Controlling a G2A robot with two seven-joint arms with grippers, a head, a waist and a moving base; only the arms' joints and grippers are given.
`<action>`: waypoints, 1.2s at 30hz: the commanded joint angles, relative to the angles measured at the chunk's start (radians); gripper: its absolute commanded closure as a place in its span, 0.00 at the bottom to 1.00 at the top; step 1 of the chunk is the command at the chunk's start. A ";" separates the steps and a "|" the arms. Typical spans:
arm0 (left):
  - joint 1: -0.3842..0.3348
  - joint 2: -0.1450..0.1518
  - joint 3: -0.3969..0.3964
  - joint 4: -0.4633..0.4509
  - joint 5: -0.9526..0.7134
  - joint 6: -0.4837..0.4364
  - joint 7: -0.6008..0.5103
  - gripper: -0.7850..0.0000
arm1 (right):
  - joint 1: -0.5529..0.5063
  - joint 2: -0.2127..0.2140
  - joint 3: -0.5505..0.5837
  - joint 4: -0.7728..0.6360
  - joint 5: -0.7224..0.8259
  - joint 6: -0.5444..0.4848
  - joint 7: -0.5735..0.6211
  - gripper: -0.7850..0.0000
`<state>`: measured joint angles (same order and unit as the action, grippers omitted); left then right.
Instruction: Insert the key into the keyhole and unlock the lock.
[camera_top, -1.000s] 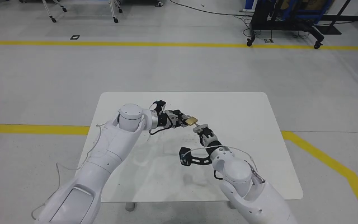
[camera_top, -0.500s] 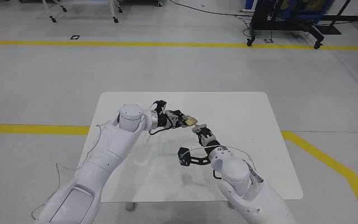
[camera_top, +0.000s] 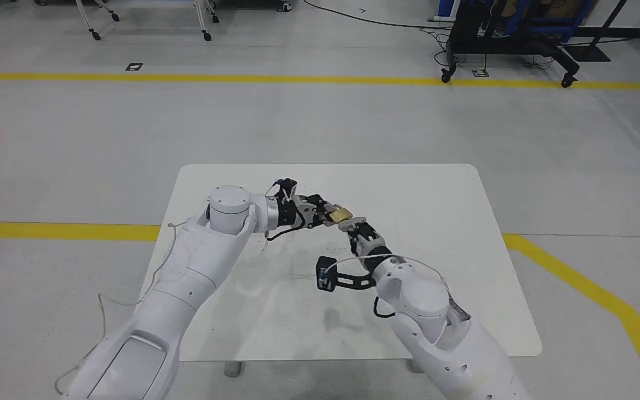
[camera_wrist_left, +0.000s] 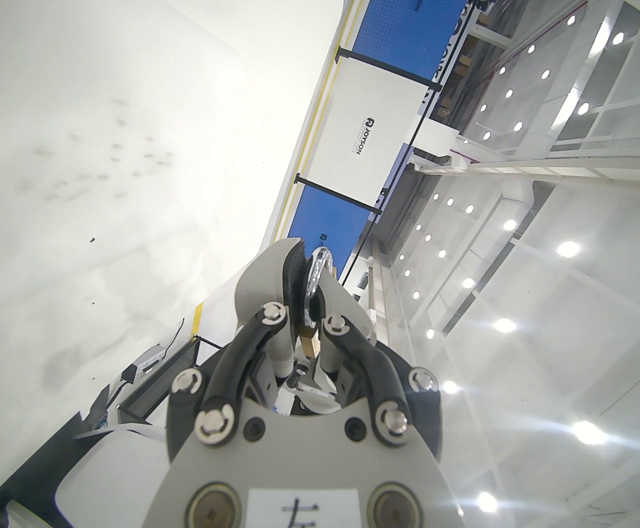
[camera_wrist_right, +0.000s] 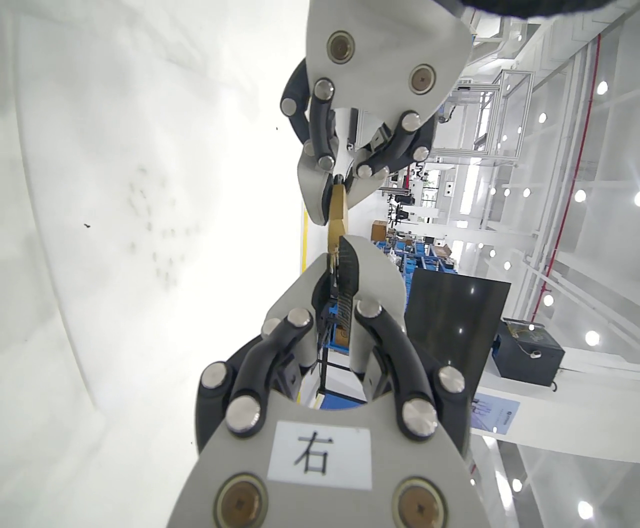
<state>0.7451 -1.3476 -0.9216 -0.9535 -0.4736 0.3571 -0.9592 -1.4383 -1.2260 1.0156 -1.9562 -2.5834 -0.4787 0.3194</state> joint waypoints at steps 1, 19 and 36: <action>0.001 0.000 -0.001 -0.002 0.000 -0.001 0.002 1.00 | -0.015 0.001 0.022 -0.013 0.032 0.024 -0.022 0.00; 0.011 0.004 -0.004 -0.014 0.014 -0.031 -0.002 1.00 | -0.030 0.003 0.042 -0.023 0.062 0.042 -0.043 0.00; 0.174 0.035 -0.140 -0.157 -0.030 -0.370 0.117 1.00 | 0.064 0.067 0.361 0.205 0.646 -0.443 -0.852 1.00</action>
<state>0.9208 -1.3119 -1.0655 -1.1080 -0.5062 -0.0152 -0.8459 -1.3858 -1.1636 1.3772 -1.7639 -1.9265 -0.8703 -0.5156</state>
